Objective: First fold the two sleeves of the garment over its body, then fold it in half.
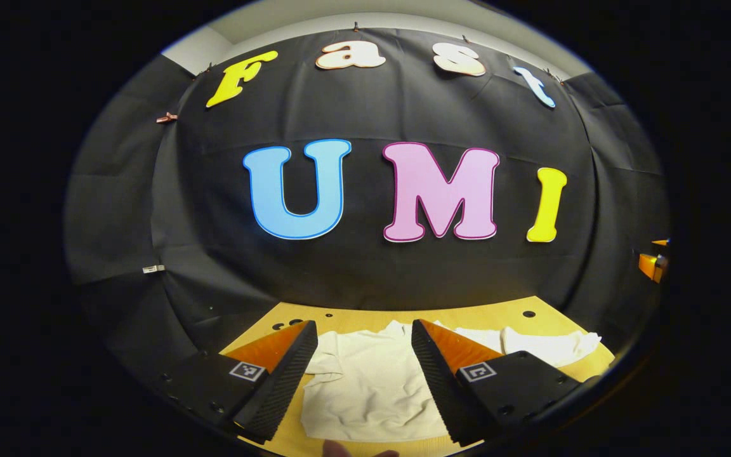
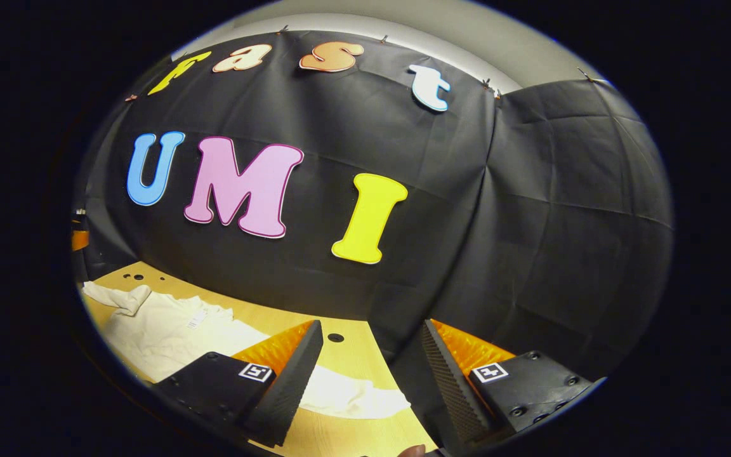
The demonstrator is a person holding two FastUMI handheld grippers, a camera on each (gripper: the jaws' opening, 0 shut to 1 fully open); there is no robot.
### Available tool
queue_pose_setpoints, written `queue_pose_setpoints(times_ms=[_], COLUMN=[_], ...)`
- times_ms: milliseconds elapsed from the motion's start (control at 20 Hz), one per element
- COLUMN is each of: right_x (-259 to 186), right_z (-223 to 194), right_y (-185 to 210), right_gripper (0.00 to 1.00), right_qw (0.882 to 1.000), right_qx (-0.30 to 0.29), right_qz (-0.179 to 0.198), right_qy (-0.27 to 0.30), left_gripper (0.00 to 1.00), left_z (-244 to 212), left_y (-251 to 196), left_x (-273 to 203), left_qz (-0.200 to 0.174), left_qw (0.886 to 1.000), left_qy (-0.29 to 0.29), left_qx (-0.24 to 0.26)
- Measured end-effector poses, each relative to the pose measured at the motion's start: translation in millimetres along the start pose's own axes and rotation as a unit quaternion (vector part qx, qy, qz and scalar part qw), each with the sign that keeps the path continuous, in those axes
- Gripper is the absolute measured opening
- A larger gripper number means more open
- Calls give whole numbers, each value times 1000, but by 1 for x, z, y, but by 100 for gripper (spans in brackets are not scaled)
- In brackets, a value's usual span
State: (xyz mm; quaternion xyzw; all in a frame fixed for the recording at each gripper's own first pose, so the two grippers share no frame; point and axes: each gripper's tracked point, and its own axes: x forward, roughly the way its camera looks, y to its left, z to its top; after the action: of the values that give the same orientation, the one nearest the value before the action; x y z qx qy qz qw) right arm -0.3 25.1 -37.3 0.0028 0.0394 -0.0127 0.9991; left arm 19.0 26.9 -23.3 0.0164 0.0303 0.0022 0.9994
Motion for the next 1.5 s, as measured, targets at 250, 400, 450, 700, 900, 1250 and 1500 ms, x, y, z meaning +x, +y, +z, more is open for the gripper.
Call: queue_pose_setpoints(times_ms=[250, 400, 450, 700, 900, 1250, 1500], right_x=[2, 8, 12, 38, 61, 103, 129], right_z=[-14, -33, -41, -108, -174, -291, -343], right_y=[-10, -15, -18, -25, -32, -47, -59], right_gripper=[97, 97, 97, 97, 97, 98, 98], right_qw=[1000, 999, 999, 991, 975, 946, 931], right_qx=[3, 9, 12, 43, 93, 104, 108], right_qz=[-16, -19, -19, -9, -6, -5, -2], right_qy=[16, 35, 43, 126, 200, 306, 348], left_gripper=[95, 95, 95, 95, 95, 93, 92], left_z=[0, -2, -3, -7, -8, -12, -17], left_y=[0, -3, -4, -6, -9, -8, -10], left_x=[1, 0, -1, -6, -14, -29, -50], left_qz=[-3, -6, -5, 7, 22, 65, 98], left_qw=[1000, 1000, 1000, 1000, 999, 997, 993], left_qy=[2, 6, 8, 21, 26, 46, 56], left_qx=[8, 13, 15, 18, 25, 19, 23])
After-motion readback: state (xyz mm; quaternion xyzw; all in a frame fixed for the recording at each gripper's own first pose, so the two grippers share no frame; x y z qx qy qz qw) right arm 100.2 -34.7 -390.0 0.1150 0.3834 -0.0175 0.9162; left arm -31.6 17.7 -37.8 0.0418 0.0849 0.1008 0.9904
